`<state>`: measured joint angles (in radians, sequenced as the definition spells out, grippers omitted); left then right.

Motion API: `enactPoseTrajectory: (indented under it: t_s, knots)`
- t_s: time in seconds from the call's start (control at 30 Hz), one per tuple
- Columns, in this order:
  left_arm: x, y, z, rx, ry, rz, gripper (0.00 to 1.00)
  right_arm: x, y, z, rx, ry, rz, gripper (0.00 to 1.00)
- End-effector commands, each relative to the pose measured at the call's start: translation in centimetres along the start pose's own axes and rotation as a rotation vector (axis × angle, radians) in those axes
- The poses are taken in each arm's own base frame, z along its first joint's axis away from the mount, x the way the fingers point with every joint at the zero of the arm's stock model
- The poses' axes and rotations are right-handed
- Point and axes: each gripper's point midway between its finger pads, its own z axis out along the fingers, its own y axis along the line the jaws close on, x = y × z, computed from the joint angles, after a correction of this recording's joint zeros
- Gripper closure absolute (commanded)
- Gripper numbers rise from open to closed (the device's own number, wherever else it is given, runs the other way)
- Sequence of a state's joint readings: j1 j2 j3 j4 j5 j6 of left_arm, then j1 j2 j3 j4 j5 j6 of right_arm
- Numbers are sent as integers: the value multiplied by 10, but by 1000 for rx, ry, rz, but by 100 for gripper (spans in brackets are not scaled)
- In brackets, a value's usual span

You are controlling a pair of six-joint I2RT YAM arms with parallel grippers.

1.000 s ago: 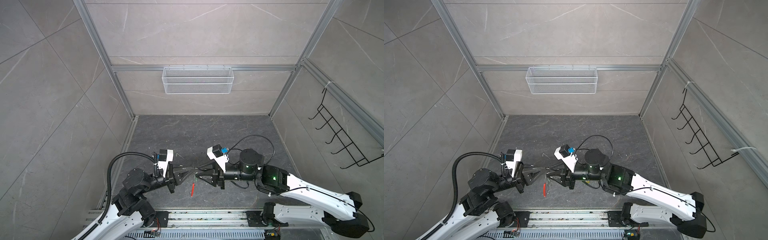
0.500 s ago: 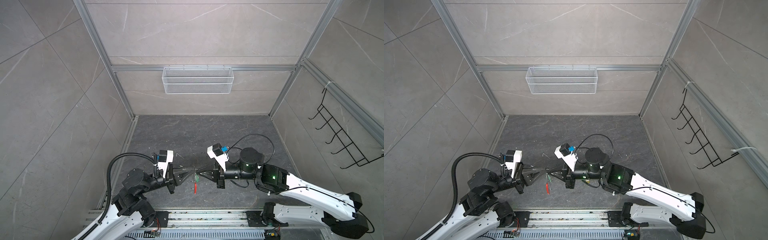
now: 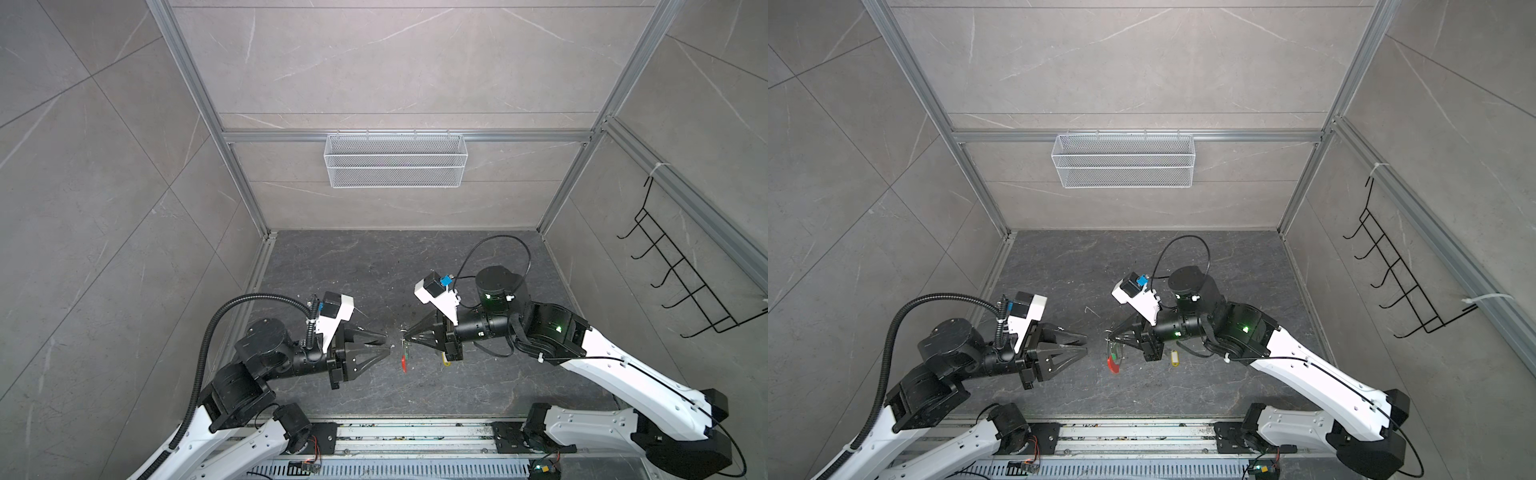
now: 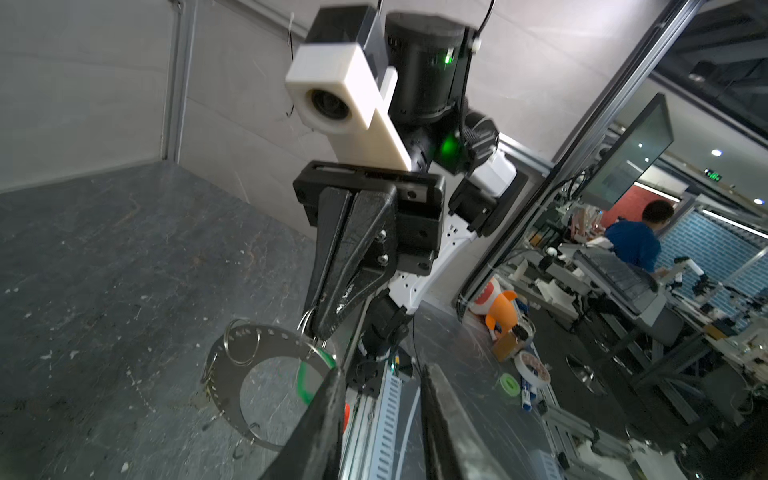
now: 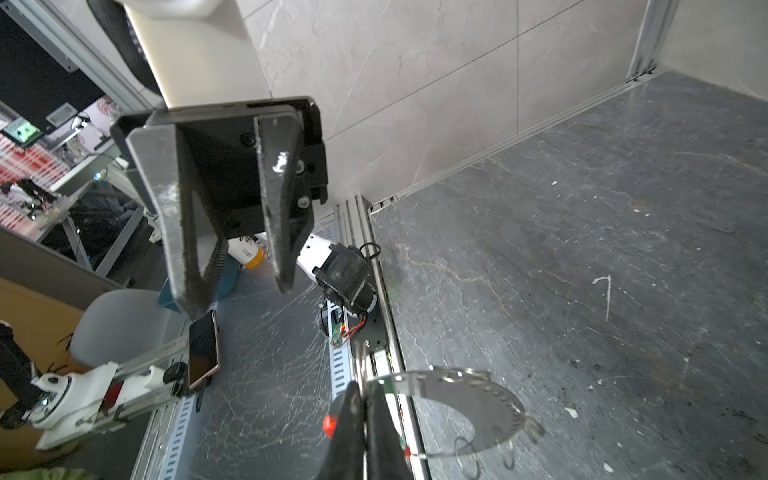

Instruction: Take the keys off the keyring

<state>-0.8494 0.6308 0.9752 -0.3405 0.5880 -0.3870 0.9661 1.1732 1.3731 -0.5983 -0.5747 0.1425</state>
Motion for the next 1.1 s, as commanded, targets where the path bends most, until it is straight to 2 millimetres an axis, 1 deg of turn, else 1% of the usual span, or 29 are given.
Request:
enactPoseTrajectory:
  t_s: [0.0,0.1,0.3,0.47,0.67,0.87,1.07]
  knots:
    - [20,0,6,18,139,-20,69,17,12,-3,-64,115,-6,100]
    - [22,0,11,34,185,-40,74,20,12,-2,-72,145,-2,100]
    - [22,-1,14,47,214,-54,77,24,11,0,-73,175,7,100]
    - [23,0,17,54,222,-62,82,23,10,1,-71,185,9,100]
    - [23,0,20,66,223,-70,84,24,10,4,-74,197,10,100]
    - [24,2,23,69,234,-81,84,24,10,5,-71,202,1,100]
    - [25,3,25,69,237,-85,92,23,14,8,-72,208,-12,100]
